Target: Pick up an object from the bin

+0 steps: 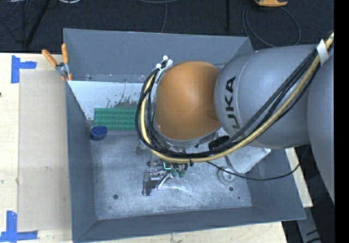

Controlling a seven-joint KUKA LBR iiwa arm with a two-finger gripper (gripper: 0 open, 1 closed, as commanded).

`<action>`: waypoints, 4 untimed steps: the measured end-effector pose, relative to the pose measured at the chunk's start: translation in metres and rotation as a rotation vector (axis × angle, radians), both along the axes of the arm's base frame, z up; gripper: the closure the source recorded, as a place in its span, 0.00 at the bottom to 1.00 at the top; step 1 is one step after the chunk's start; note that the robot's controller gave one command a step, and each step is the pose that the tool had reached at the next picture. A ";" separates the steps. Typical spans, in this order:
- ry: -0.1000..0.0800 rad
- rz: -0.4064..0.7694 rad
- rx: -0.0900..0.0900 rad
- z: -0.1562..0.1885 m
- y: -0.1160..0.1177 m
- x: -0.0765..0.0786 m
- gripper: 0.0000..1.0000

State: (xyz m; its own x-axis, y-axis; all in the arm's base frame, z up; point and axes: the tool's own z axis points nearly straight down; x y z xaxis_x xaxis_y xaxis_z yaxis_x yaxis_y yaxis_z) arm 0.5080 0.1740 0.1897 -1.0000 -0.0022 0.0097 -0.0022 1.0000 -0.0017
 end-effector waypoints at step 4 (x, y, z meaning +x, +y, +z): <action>-0.015 0.067 0.004 -0.117 -0.111 0.053 0.00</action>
Offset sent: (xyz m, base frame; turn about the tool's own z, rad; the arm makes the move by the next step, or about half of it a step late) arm 0.0224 -0.0606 -0.0762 -0.0285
